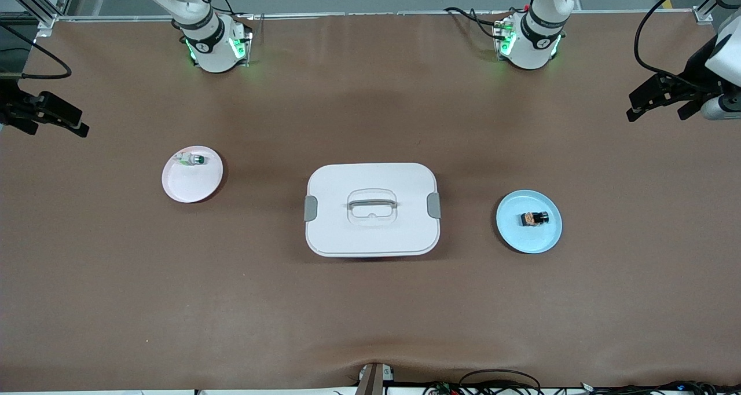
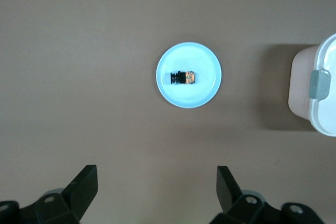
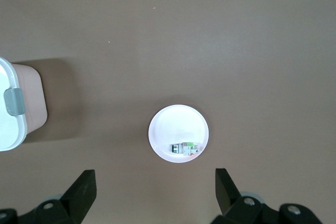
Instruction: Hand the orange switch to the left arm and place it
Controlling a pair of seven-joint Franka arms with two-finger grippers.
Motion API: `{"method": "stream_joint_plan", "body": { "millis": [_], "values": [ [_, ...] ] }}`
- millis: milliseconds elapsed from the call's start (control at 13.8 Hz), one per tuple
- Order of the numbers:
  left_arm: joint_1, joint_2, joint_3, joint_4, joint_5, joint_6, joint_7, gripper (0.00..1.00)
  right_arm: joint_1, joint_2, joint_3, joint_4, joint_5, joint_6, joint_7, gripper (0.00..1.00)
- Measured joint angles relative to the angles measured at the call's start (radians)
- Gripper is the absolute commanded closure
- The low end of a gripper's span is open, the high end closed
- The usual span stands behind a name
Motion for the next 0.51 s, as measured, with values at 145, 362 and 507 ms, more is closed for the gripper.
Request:
{"method": "stream_joint_plan", "body": {
  "millis": [145, 362, 507],
  "values": [
    [0.000, 0.006, 0.000, 0.000, 0.000, -0.012, 0.000, 0.00, 0.000, 0.000, 0.000, 0.000, 0.000, 0.001, 0.000, 0.00],
    [-0.002, 0.009, 0.000, 0.003, 0.000, -0.012, 0.000, 0.00, 0.000, 0.000, 0.000, 0.000, 0.000, 0.001, 0.000, 0.00],
    [-0.003, 0.009, 0.000, 0.004, 0.000, -0.013, 0.000, 0.00, 0.000, 0.000, 0.000, 0.000, 0.000, 0.001, 0.000, 0.00]
  ]
}}
